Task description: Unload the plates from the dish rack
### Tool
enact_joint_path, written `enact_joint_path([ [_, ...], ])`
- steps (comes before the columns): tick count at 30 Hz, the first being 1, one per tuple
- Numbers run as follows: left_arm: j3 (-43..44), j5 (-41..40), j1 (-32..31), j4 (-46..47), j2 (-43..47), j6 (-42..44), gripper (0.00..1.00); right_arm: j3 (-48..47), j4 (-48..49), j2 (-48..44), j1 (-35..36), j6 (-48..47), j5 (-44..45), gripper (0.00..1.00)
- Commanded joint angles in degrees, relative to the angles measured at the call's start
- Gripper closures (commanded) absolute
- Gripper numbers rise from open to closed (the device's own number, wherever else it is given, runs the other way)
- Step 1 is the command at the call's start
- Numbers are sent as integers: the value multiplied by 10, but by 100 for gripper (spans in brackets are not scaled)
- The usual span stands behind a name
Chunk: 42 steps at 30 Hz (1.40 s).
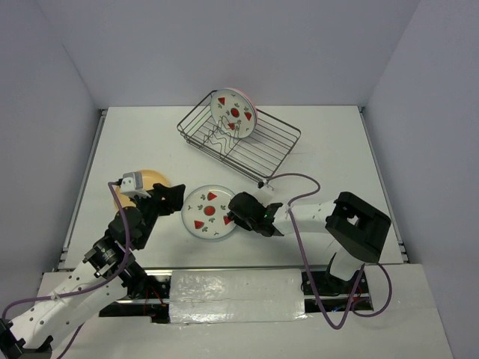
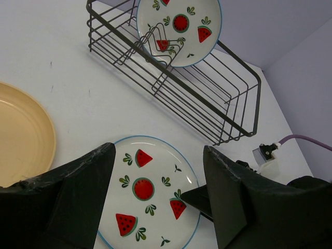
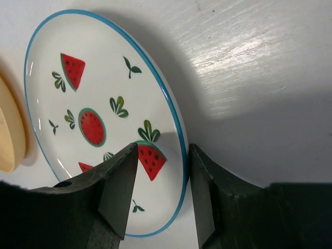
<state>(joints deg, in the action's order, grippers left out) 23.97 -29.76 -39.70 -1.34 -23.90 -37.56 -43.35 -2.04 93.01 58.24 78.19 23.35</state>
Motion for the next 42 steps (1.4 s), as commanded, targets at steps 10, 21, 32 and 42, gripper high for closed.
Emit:
enact_joint_path([
  [10,13,1,-3,22,-2,8,19,1,-66,-38,2,14,57,40],
  [21,25,4,-3,15,-21,11,18,18,9,-223,0,-273,23,41],
  [32,21,68,-6,34,-30,-1,18,-307,5,-229,-232,-804,-214,37],
  [42,23,155,-8,62,-71,-10,18,-473,59,-19,-339,-966,-405,38],
])
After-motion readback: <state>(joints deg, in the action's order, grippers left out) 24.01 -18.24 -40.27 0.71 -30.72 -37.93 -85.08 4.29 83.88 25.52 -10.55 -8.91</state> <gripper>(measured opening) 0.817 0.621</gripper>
